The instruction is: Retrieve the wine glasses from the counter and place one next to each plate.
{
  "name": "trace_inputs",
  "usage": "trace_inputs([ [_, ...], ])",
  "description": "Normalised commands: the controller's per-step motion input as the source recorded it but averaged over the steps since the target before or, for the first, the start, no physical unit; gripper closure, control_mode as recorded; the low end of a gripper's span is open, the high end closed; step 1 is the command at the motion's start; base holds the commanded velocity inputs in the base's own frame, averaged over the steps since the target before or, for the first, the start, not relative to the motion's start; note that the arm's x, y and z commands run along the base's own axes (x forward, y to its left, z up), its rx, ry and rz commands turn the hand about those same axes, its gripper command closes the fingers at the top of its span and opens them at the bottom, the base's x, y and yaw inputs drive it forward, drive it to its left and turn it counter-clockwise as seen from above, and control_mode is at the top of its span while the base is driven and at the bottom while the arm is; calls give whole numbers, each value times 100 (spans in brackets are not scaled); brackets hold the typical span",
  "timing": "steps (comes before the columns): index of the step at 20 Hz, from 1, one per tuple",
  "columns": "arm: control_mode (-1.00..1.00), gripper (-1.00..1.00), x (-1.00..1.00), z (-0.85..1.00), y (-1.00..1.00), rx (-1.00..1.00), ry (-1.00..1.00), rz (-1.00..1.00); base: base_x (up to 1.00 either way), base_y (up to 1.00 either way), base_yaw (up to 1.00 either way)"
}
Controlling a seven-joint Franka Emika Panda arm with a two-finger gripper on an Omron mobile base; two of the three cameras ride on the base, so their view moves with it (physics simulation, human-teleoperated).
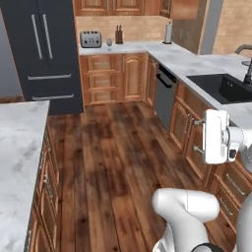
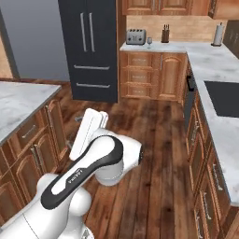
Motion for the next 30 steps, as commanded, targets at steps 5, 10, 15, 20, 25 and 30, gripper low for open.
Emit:
trace_inputs([
  [5,100,-100,0,0,0,0,0,0,100,-24,7],
  [10,100,-100,0,0,0,0,0,0,100,-24,16],
  [15,100,-100,0,0,0,0,0,0,100,-4,9],
  [20,100,-100,0,0,0,0,0,0,100,-1,1],
  [25,100,-100,0,0,0,0,0,0,100,0,0],
  [30,100,-100,0,0,0,0,0,0,100,8,0],
])
